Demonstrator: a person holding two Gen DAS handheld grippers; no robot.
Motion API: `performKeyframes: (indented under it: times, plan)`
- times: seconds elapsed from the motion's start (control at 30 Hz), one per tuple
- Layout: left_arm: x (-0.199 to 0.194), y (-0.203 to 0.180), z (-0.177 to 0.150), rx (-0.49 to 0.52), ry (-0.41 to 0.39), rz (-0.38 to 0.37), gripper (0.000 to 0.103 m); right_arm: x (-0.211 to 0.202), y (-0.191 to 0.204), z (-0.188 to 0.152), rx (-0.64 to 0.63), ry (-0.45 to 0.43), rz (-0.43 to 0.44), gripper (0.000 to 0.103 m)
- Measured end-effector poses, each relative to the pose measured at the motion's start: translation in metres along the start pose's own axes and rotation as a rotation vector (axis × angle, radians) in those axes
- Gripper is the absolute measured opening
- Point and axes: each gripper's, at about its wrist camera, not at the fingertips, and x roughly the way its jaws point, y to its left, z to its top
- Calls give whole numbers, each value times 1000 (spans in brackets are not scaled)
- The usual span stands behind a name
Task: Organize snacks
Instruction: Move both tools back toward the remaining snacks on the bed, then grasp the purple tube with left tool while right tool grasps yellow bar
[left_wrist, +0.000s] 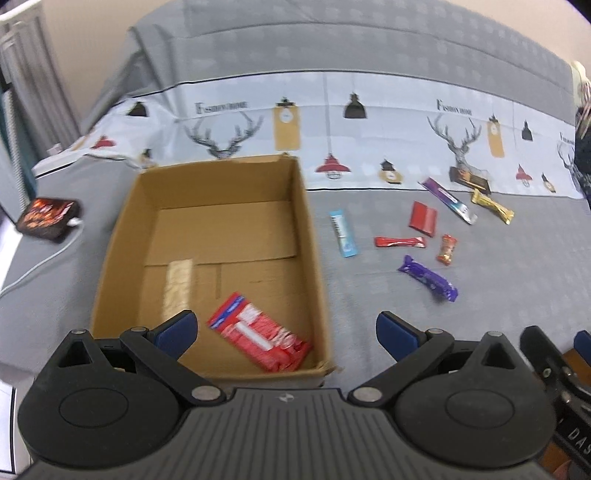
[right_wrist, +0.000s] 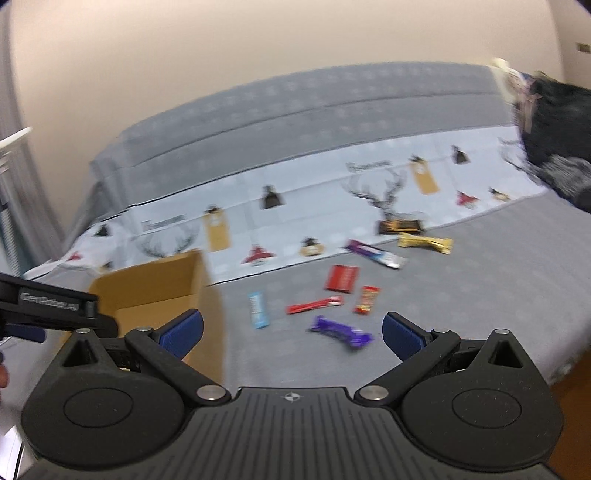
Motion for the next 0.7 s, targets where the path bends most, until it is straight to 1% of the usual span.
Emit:
performKeyframes:
  times: [0.17, 0.27, 0.5, 0.6, 0.7]
  plan:
    - [33, -28, 25, 13, 46, -19, 103, 27, -41, 9, 32, 8, -73, 102]
    - [58, -44, 40, 16, 85, -37, 103, 51, -65, 17, 42, 18, -109, 102]
    - [134, -88, 82, 53, 155, -28, 103, 125, -123, 35, 101, 89, -180, 102]
    - [169, -104, 98, 61, 185, -27, 103, 157, -145, 46, 100, 83, -220, 102]
    - [204, -120, 119, 46, 216, -39, 103, 192, -169, 63, 87, 64, -247, 102]
